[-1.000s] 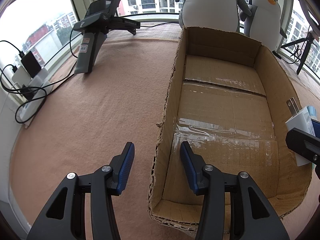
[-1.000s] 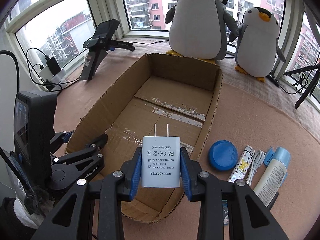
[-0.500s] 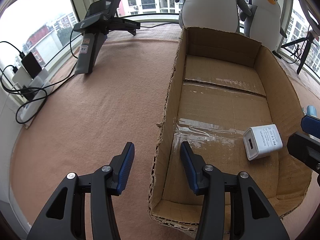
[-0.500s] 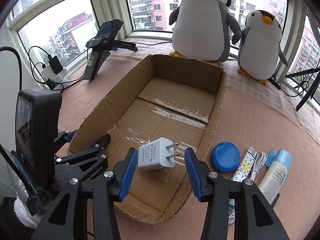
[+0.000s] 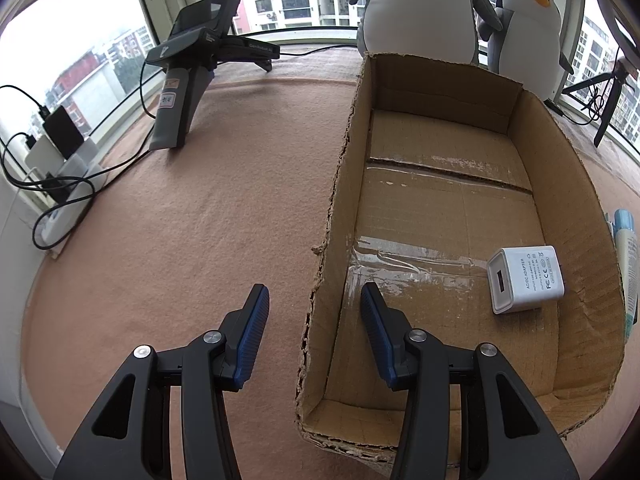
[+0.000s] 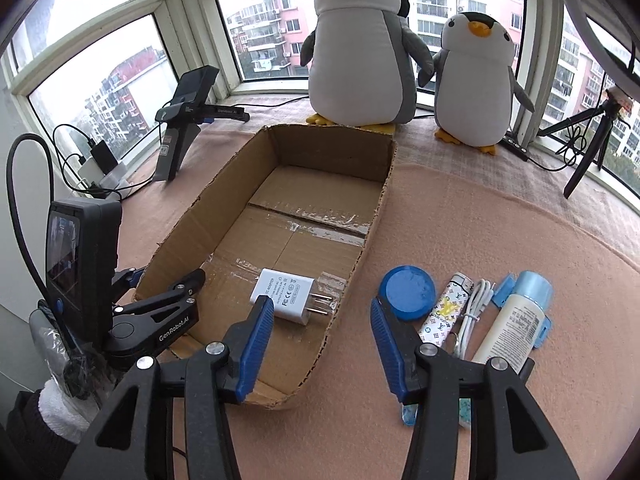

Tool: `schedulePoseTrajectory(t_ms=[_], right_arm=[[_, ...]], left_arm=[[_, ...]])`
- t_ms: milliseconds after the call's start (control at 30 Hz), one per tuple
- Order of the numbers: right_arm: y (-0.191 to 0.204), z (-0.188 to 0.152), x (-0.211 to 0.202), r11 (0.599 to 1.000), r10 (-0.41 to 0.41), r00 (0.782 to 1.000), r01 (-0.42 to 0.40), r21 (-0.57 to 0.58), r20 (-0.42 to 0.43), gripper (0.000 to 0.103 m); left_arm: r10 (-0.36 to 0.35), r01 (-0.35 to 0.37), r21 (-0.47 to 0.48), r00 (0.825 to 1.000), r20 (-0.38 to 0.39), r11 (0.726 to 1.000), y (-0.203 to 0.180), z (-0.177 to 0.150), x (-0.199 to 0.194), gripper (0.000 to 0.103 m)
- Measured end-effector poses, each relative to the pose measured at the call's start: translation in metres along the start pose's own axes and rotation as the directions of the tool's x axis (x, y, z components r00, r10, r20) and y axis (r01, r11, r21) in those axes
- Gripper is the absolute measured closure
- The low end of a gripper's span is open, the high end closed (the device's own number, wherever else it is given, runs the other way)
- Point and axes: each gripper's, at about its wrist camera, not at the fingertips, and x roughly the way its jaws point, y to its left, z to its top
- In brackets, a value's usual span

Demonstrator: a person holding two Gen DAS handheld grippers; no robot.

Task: Organize rigid objects
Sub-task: 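Carry the white adapter into the cardboard box and open the right gripper, then grasp the white AQUA sunscreen bottle upright with the right gripper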

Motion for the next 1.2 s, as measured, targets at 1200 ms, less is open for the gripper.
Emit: schedulePoseTrajectory(t_ms=[1200], right_arm=[[-0.165, -0.021, 0.029, 0.921, 0.035, 0.983, 0.038, 0.387, -0.179, 0.055]], left_arm=[[-0.002, 0.002, -0.003, 1.0, 0.002, 1.0, 0.0, -0.001, 0.0, 0.056]])
